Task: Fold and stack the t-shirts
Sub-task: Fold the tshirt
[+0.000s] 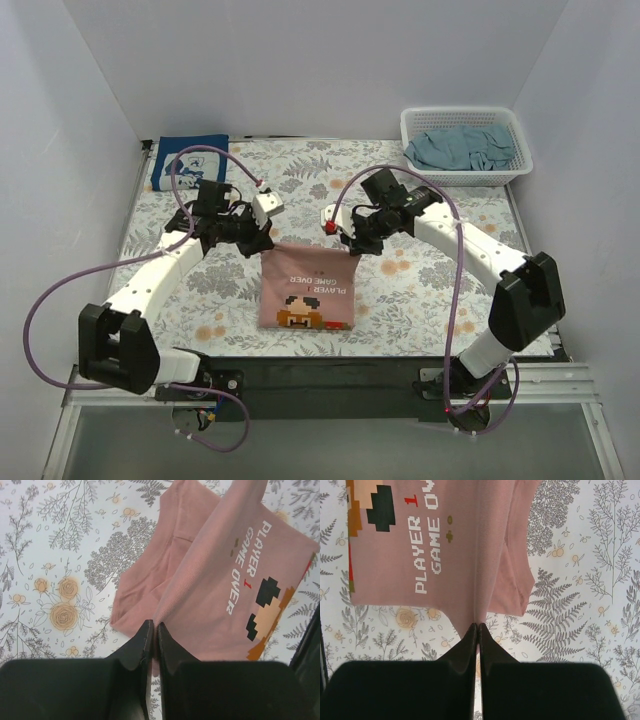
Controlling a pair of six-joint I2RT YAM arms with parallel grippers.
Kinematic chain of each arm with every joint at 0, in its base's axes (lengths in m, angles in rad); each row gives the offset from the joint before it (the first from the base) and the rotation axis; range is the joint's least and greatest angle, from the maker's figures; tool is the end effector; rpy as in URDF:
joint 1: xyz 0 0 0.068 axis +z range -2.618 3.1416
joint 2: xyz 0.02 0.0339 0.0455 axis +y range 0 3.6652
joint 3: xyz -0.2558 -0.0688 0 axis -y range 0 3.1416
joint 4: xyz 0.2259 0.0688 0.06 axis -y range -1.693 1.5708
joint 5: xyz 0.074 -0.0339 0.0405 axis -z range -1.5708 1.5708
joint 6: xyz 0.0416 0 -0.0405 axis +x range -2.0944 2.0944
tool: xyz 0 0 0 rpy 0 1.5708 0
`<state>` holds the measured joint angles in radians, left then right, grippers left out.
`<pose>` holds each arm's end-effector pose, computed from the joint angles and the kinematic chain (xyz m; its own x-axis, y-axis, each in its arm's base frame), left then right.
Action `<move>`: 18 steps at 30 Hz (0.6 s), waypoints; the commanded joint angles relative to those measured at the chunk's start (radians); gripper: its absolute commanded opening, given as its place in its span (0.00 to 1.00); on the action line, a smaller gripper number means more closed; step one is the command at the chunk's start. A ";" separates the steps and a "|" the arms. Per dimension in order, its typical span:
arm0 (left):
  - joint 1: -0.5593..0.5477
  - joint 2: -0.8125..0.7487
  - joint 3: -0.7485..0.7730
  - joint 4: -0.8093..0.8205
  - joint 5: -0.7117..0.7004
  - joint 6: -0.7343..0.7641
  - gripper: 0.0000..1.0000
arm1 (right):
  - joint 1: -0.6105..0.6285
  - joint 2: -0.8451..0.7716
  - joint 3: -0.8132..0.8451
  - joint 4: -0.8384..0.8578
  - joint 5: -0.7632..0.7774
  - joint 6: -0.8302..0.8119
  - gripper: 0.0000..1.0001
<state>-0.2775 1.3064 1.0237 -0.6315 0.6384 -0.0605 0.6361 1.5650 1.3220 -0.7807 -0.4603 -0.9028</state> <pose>0.2359 -0.0930 0.2699 -0.7948 0.1759 -0.5808 0.5227 0.6846 -0.5081 0.2385 0.1991 0.2781 0.1382 -0.7723 -0.6201 -0.9842 -0.0369 -0.1734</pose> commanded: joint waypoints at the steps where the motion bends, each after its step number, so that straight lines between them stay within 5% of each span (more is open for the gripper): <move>1: 0.046 0.072 0.029 0.065 0.001 0.022 0.00 | -0.025 0.065 0.086 0.001 -0.021 -0.030 0.01; 8: 0.061 0.247 0.075 0.130 -0.020 0.011 0.00 | -0.072 0.245 0.173 0.006 -0.023 -0.068 0.01; 18: 0.066 0.330 0.119 0.176 0.011 -0.048 0.00 | -0.119 0.303 0.183 0.014 -0.018 -0.123 0.01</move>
<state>-0.2272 1.6512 1.0969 -0.4904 0.6559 -0.0978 0.5285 1.8717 1.4670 -0.7528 -0.4965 -0.9810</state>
